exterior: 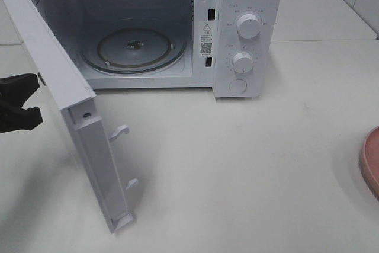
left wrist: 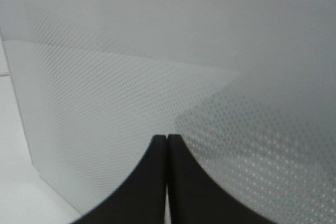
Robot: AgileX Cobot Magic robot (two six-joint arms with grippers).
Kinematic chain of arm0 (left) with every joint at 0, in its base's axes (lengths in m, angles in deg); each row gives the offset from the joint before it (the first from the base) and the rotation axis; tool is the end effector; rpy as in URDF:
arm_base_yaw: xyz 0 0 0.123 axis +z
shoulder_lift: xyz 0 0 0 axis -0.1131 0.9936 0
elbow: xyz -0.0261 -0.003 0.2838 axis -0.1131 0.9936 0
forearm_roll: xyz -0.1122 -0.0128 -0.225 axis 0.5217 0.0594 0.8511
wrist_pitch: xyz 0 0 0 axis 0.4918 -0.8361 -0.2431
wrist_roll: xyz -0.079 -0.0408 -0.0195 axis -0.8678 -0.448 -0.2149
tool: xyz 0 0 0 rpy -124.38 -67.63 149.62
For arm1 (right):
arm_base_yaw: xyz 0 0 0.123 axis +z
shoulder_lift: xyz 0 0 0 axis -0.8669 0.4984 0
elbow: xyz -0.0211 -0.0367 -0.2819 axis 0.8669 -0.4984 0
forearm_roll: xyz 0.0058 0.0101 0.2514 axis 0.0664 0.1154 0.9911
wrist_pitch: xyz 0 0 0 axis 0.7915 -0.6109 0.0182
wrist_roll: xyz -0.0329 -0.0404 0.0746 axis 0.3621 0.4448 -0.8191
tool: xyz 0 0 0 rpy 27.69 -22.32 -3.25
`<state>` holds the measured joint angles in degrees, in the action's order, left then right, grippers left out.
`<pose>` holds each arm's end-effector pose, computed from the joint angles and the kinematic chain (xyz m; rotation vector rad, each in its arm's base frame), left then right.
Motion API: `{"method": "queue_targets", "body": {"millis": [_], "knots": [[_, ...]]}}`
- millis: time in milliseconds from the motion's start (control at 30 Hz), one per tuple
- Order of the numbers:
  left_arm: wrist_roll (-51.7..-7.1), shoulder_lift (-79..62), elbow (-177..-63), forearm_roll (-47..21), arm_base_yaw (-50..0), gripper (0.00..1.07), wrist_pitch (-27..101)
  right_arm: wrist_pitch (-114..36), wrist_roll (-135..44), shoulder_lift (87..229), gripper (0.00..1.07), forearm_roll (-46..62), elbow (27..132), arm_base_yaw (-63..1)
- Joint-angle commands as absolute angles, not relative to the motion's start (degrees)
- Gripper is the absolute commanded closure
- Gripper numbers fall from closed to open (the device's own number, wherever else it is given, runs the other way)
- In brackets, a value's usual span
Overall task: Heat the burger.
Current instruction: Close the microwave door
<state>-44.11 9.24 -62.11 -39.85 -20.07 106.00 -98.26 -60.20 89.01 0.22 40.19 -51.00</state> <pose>0.2085 -0.0672 0.1629 0.2754 1.7706 -0.3840 -0.0002 -0.0101 0.2833 0.0116 1.9516 0.0616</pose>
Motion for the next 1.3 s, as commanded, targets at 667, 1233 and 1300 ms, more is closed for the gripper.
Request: {"method": "queue_targets", "body": {"millis": [667, 1233, 1300], "knots": [[-34.6, 11.8, -77.5, -16.6, -36.7, 1.07, 95.5, -97.9, -59.4, 87.5, 0.32, 0.4, 40.0, -51.5], [-34.7, 21.3, -85.4, -14.0, -40.4, 1.07, 94.6, -97.9, -59.4, 87.5, 0.32, 0.4, 40.0, -51.5], [-34.7, 22.4, -86.4, -13.3, -40.9, 1.07, 94.7, -97.9, -59.4, 87.5, 0.32, 0.4, 40.0, -51.5]]}}
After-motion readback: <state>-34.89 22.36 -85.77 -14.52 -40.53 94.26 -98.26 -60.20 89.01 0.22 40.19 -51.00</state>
